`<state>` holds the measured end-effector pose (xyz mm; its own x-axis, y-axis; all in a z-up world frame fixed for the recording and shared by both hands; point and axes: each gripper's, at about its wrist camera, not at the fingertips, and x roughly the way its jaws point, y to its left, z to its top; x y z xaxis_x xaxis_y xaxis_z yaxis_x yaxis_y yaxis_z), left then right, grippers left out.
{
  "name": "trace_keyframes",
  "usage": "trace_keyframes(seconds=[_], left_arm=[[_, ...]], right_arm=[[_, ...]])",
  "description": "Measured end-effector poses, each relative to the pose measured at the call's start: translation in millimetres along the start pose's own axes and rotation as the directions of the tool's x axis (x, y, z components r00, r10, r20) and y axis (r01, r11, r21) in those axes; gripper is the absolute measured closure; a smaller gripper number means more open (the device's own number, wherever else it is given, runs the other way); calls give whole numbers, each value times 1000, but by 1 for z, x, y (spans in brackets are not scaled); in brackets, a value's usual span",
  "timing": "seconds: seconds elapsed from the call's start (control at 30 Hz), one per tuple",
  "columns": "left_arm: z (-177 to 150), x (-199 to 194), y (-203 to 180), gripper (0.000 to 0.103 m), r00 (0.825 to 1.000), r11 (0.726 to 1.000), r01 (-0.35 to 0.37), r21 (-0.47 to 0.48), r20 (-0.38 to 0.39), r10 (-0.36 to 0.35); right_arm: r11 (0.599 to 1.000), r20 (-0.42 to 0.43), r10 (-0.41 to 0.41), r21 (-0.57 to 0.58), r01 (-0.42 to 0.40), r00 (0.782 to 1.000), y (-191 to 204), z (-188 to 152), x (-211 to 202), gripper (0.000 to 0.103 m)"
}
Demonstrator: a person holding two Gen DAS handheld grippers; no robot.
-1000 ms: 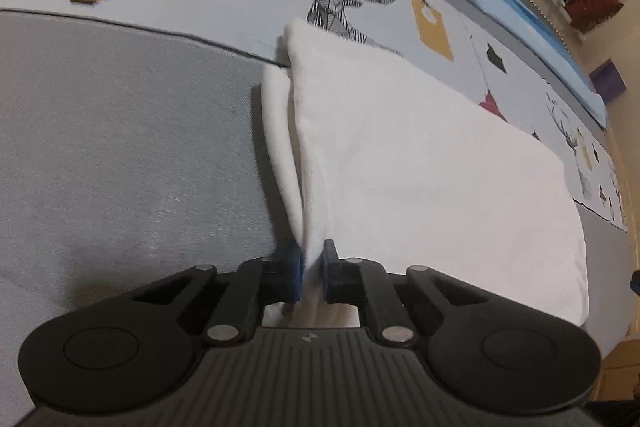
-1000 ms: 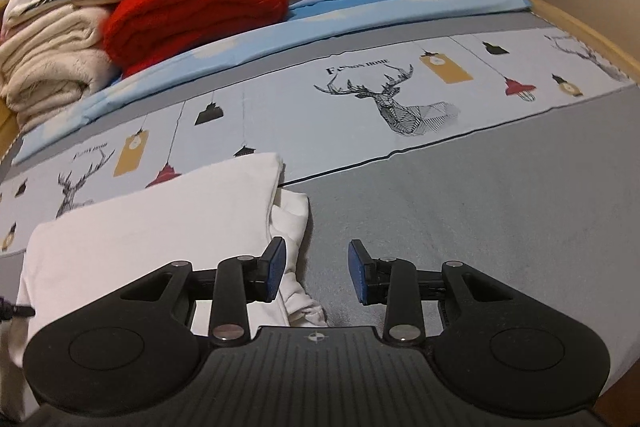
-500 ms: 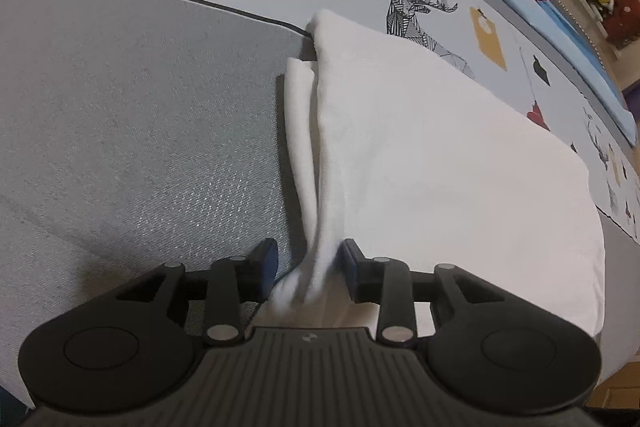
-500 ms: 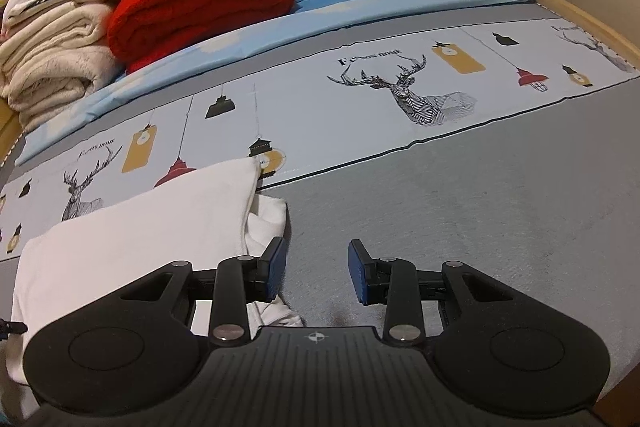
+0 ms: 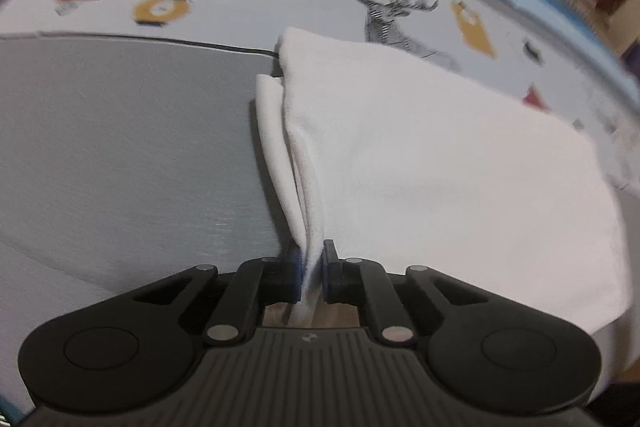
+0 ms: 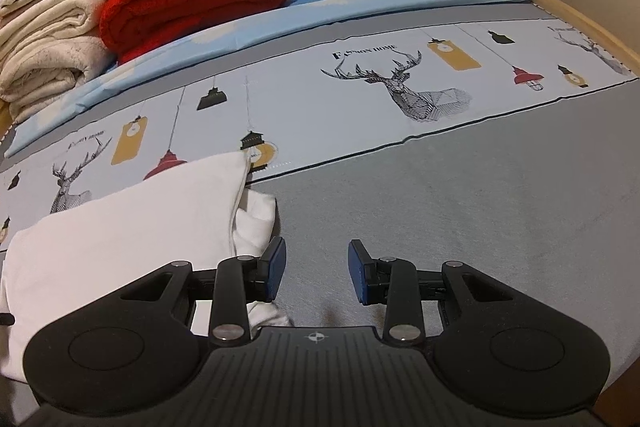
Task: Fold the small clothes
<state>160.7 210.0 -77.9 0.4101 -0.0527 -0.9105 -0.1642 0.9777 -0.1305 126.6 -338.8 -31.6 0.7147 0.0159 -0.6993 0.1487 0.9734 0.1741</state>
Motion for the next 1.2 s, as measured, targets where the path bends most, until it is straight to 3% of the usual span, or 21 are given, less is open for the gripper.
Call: trace_keyframes(seconds=[0.2,0.37,0.43,0.53,0.67,0.77,0.9,1.07,1.13,1.2], left_arm=[[-11,-6,-10,93,984,981,-175,88,50,171],[-23,-6,-47,94,937,900,-346,265,138,320],[-24,-10,-55,95,925,888,-378,262,155,348],[-17,-26,-66,96,920,900,-383,209,168,353],[-1,-55,-98,97,947,940,-293,174,192,259],[9,-77,-140,97,967,971,-182,156,206,149],[19,-89,-226,97,980,982,-12,188,199,-26],[20,-74,-347,92,968,956,168,241,144,-206],[24,-62,-375,86,950,929,281,240,66,-304],[27,-66,-387,80,935,912,326,249,57,-350]], right_arm=[[999,16,33,-17,-33,999,5,3,-3,67],[998,22,51,-41,-50,998,2,5,-8,67],[998,27,62,-34,-61,998,-4,7,-11,67],[998,35,67,-8,-67,997,-16,13,-13,67],[997,41,73,15,-74,996,-32,21,-15,67],[996,60,81,27,-83,995,-41,26,-19,67],[992,79,104,65,-109,991,-55,31,-22,67],[992,80,88,81,-94,993,-71,32,-23,67],[992,80,83,88,-90,993,-76,33,-23,67],[990,72,85,105,-92,994,-80,32,-22,67]])
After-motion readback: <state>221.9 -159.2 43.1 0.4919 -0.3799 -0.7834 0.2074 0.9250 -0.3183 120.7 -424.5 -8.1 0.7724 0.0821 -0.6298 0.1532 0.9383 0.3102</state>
